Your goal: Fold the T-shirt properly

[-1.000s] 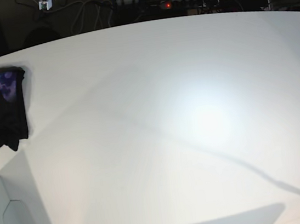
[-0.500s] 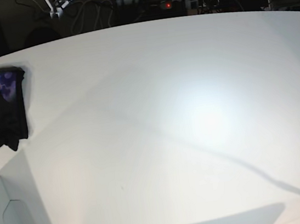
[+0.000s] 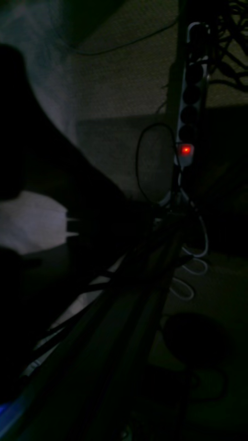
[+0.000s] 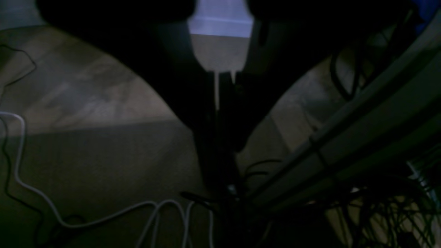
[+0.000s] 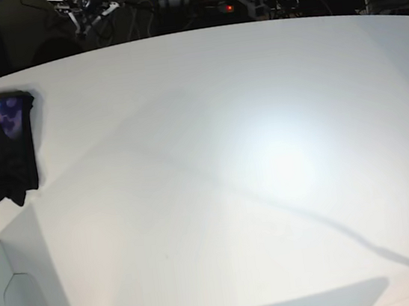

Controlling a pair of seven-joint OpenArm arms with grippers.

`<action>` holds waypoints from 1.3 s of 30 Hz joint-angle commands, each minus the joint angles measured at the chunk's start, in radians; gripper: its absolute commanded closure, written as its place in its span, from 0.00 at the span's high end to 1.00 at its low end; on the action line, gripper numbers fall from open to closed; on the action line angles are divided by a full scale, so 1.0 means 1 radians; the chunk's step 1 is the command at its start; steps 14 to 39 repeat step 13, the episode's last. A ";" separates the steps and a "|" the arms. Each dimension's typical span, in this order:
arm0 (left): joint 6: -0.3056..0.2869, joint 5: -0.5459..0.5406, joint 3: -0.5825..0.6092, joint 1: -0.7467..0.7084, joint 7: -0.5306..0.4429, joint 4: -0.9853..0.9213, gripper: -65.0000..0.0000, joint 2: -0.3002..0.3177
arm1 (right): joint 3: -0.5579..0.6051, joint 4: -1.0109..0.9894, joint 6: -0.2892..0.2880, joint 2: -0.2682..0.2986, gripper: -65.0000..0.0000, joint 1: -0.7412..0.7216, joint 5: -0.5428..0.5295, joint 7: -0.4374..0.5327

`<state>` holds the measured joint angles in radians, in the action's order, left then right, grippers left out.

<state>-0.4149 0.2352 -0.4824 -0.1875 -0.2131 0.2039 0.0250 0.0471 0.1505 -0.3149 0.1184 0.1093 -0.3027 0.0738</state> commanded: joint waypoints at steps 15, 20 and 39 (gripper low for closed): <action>-0.005 0.010 0.001 0.033 -0.001 -0.005 0.01 0.003 | -0.005 0.001 -0.003 -0.016 0.00 0.008 -0.006 -0.001; -0.005 0.010 0.001 0.033 -0.001 -0.005 0.01 0.003 | -0.005 0.001 -0.003 -0.016 0.00 0.008 -0.006 -0.001; -0.005 0.010 0.001 0.033 -0.001 -0.005 0.01 0.003 | -0.005 0.001 -0.003 -0.016 0.00 0.008 -0.006 -0.001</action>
